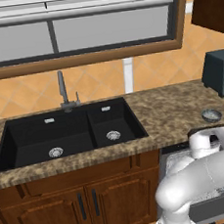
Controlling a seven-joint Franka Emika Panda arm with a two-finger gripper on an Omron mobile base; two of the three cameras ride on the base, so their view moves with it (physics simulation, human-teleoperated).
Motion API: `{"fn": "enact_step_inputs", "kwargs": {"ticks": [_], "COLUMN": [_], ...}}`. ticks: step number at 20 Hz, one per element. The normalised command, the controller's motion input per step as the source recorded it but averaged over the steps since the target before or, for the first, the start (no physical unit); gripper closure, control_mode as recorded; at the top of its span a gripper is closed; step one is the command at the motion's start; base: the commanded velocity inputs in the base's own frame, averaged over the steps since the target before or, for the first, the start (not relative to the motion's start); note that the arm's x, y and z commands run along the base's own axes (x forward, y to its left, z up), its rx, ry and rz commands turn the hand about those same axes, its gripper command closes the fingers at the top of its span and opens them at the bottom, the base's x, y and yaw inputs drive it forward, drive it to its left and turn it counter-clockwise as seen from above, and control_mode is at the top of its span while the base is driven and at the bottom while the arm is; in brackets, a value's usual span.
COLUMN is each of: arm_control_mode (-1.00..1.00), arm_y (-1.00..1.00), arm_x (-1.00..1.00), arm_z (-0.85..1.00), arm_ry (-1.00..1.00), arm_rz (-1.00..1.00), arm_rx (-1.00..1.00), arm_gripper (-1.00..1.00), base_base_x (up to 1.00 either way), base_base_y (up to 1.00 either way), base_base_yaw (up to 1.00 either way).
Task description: Pick up the cup and bowl from the counter, place them in the dishwasher, and close the dishwasher door.
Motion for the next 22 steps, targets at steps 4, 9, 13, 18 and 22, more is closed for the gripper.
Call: {"fn": "enact_step_inputs", "kwargs": {"ticks": [4, 9, 13, 18, 22], "arm_control_mode": [-1.0, -1.0, -1.0, -1.0, -1.0], "arm_y": [-0.23, -0.06, -0.06, -0.47, -0.81], "arm_x": [0.0, 0.0, 0.01, 0.27, 0.71], "arm_z": [1.0, 1.0, 1.0, 1.0, 1.0], "arm_ry": [0.33, 0.16, 0.09, 0.03, 0.09], "arm_rz": [-0.12, -0.06, -0.01, -0.01, 0.0], "arm_rx": [0.0, 0.0, 0.0, 0.04, 0.08], "arm_gripper": [-1.0, -1.0, -1.0, -1.0, -1.0], "base_base_x": [0.0, 0.0, 0.0, 0.0, 0.0], "base_base_y": [0.0, 0.0, 0.0, 0.0, 0.0], "base_base_yaw": [0.0, 0.0, 0.0, 0.0, 0.0]}}
